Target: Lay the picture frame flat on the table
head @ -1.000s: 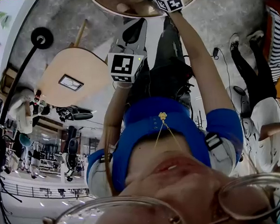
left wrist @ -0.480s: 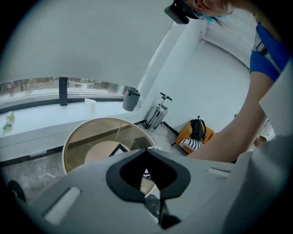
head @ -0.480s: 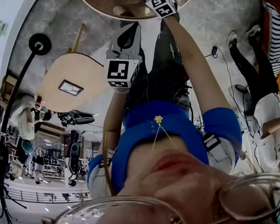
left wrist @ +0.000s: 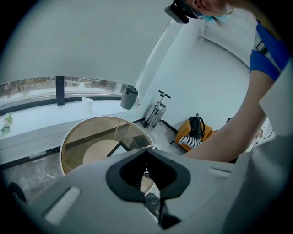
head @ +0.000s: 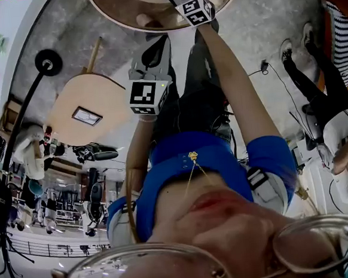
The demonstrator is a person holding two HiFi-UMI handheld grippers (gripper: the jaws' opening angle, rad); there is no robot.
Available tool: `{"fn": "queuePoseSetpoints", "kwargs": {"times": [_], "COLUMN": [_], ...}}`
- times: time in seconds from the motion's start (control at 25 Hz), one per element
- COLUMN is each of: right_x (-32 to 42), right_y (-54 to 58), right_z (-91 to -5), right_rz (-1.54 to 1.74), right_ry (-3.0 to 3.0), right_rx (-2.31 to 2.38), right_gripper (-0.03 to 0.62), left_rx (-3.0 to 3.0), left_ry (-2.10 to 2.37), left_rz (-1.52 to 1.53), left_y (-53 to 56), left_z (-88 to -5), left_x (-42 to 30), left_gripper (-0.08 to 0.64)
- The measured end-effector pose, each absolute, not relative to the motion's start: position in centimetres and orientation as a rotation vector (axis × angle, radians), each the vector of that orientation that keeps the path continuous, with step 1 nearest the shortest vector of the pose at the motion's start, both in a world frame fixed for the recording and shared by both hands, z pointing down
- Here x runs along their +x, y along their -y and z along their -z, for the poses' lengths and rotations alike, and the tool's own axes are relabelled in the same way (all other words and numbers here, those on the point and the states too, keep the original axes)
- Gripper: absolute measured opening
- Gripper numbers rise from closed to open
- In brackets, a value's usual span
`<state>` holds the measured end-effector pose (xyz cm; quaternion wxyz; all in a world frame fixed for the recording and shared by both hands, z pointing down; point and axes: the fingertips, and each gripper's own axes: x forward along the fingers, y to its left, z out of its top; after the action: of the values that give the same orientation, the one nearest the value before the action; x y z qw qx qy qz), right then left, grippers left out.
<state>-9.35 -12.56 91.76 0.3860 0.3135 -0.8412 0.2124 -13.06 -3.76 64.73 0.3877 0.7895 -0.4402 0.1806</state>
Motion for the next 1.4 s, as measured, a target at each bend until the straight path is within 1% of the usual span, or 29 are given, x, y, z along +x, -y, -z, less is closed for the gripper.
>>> {"fn": "queuePoseSetpoints", "kwargs": {"times": [0.12, 0.36, 0.64, 0.8, 1.0, 1.2, 1.4], "right_x": [-8.7, -8.1, -7.5, -6.9, -6.8, -6.9, -7.0], "right_y": [13.2, 13.6, 13.8, 14.0, 14.0, 14.1, 13.5], "right_z": [-92.2, -92.7, -94.2, -94.5, -94.8, -94.4, -93.9], "right_rz": [-0.579, -0.659, -0.863, -0.844, -0.81, -0.703, -0.696], "right_ry": [2.132, 2.128, 2.1, 2.056, 2.02, 1.973, 1.961], "right_rx": [0.837, 0.878, 0.923, 0.95, 0.97, 0.936, 0.88], "right_gripper": [0.218, 0.245, 0.266, 0.285, 0.295, 0.296, 0.296], "left_rx": [2.006, 1.989, 1.974, 1.971, 1.965, 1.967, 1.966], "left_ry": [1.114, 1.118, 1.121, 1.118, 1.122, 1.134, 1.158], "left_rz": [-0.463, -0.466, -0.461, -0.463, -0.457, -0.45, -0.44], "left_y": [3.8, 3.9, 3.8, 3.8, 3.9, 4.2, 4.1], "left_z": [-64.9, -65.0, -65.6, -65.8, -65.8, -65.5, -64.9], "left_x": [-12.8, -12.8, -13.0, -12.7, -12.6, -12.7, -13.3], "left_gripper": [0.0, 0.0, -0.003, -0.003, -0.003, -0.003, -0.003]}}
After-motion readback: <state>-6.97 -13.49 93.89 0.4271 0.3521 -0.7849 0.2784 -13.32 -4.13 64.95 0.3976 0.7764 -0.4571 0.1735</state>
